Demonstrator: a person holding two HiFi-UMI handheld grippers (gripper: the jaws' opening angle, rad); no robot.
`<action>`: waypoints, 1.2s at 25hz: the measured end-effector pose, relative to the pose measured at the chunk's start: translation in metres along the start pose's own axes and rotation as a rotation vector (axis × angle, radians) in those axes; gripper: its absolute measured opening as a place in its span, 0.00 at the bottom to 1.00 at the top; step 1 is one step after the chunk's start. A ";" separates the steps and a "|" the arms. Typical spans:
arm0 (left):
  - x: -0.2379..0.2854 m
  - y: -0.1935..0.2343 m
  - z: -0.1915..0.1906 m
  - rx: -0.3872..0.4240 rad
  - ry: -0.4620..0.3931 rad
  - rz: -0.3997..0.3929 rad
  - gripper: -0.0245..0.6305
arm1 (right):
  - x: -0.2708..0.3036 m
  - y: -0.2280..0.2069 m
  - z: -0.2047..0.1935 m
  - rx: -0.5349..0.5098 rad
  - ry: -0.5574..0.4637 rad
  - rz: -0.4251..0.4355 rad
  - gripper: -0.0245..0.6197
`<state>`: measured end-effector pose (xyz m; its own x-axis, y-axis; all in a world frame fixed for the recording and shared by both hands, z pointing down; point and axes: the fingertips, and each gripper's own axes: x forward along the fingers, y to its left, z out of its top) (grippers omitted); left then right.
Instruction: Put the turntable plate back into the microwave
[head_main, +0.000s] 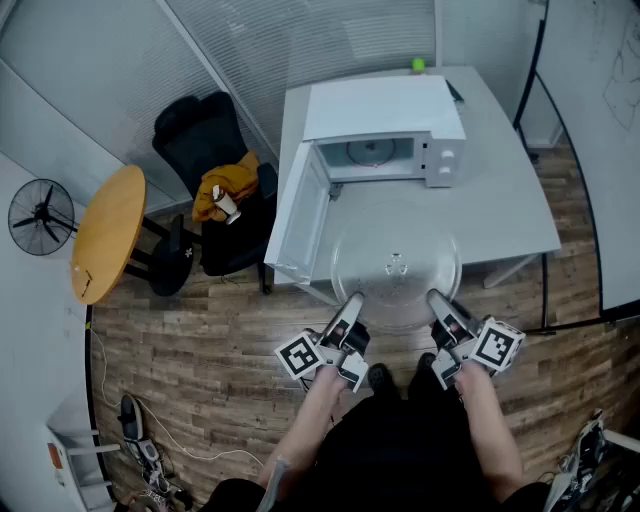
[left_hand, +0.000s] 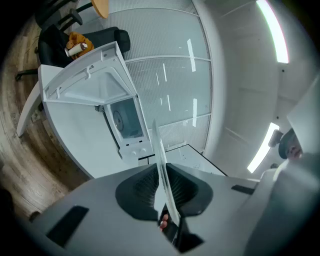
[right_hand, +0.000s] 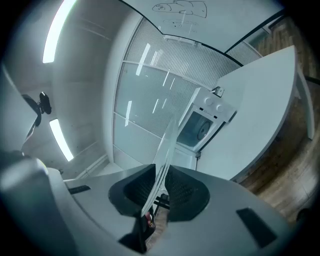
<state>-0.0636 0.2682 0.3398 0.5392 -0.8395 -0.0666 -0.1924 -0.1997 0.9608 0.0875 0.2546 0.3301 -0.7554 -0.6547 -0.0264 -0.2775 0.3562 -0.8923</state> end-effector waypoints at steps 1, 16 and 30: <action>-0.003 -0.001 0.001 0.005 0.005 -0.003 0.10 | 0.000 0.002 -0.003 -0.001 0.001 0.000 0.15; -0.039 0.001 0.010 0.030 0.058 -0.003 0.10 | 0.000 0.021 -0.040 -0.051 -0.028 -0.039 0.16; -0.027 0.024 0.022 0.009 0.051 0.042 0.11 | 0.022 -0.003 -0.036 -0.030 -0.005 -0.061 0.16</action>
<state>-0.1011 0.2754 0.3585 0.5712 -0.8207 -0.0119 -0.2230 -0.1692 0.9600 0.0507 0.2631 0.3485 -0.7338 -0.6789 0.0256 -0.3406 0.3350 -0.8785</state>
